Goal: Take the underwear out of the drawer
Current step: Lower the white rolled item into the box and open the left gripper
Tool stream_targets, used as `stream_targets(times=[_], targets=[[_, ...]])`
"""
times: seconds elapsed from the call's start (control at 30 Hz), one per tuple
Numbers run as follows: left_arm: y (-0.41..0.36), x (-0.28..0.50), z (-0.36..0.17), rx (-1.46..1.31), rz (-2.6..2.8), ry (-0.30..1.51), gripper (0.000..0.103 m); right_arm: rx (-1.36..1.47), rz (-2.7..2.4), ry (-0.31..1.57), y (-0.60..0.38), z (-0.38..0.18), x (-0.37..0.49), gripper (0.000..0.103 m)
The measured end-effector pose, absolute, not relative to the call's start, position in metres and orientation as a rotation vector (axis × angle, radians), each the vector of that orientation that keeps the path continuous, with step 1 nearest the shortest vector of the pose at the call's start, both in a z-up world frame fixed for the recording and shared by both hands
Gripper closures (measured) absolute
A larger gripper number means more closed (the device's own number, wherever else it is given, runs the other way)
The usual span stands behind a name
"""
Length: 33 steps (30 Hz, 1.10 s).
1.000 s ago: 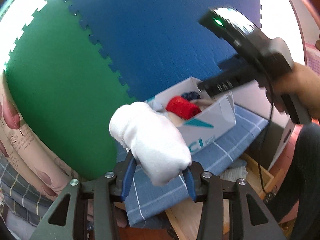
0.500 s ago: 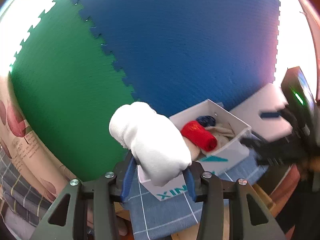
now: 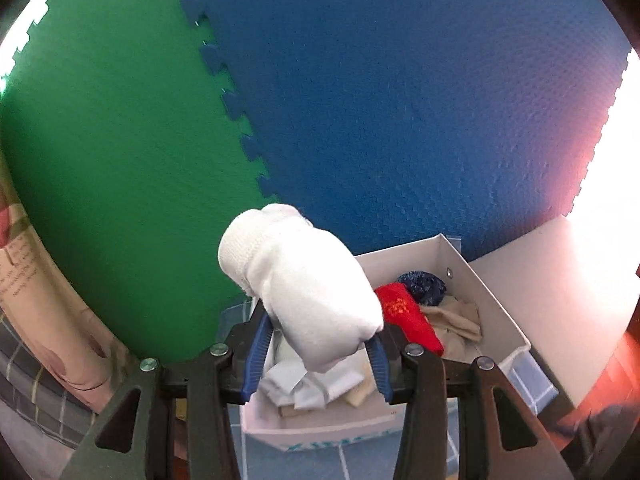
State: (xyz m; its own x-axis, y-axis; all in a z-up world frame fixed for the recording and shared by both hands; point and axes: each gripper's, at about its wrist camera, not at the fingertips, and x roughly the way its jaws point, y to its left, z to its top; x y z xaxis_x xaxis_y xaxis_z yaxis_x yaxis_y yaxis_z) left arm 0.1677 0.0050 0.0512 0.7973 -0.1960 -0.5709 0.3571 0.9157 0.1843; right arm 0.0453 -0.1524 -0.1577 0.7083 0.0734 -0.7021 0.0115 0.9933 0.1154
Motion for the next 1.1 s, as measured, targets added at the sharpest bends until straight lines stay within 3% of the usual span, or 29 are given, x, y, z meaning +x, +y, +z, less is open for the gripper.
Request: stream_targets(times=[0.5, 1.1], targets=[[-0.027, 0.240, 0.004, 0.286, -0.233, 0.734, 0.058, 0.109, 0.122, 0.935, -0.132, -0.222, 0.034, 0.022], [-0.040, 0.275, -0.032, 0.281, -0.187, 0.853, 0.058, 0.044, 0.184, 0.991, -0.114, -0.235, 0.038, 0.022]])
